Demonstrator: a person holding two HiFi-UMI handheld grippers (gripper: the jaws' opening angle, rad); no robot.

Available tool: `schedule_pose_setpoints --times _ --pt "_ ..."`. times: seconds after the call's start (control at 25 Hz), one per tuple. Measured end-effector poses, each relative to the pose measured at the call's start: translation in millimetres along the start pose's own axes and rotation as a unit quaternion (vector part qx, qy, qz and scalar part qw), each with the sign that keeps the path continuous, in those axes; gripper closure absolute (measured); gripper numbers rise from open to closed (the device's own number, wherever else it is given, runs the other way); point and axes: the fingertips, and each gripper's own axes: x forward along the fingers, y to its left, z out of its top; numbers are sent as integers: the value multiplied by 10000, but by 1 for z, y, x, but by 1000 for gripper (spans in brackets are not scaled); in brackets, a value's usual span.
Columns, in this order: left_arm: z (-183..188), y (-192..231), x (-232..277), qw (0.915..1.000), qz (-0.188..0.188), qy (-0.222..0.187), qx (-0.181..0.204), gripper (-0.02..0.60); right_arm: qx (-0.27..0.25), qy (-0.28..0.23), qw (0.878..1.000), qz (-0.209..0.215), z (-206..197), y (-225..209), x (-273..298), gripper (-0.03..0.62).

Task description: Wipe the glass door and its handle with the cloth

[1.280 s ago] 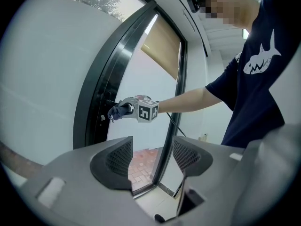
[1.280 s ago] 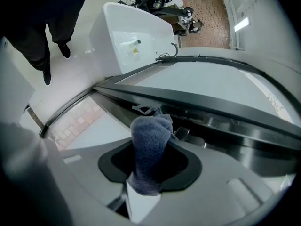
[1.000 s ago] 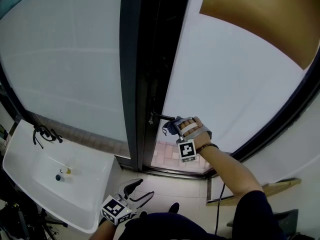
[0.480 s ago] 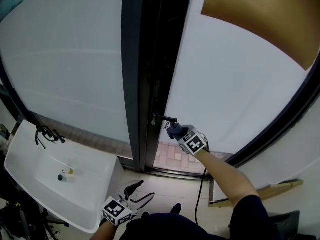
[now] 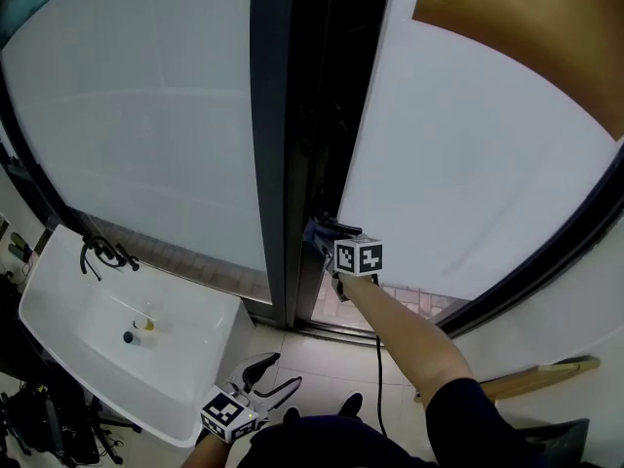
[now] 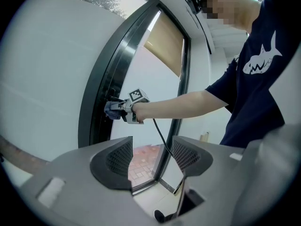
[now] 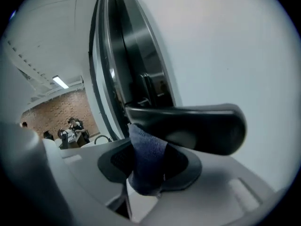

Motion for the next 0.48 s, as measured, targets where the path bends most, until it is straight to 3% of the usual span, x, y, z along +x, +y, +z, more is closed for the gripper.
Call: schedule_pose_setpoints --times 0.2,0.36,0.48 --pt "-5 8 -5 9999 134 23 -40 321 421 -203 9988 -154 2 0 18 457" --pt "-3 11 -6 9998 166 20 -95 321 -100 146 9996 -235 -2 0 24 459" --pt "-7 12 -2 9999 135 69 -35 321 -85 341 9992 -176 -3 -4 23 459"
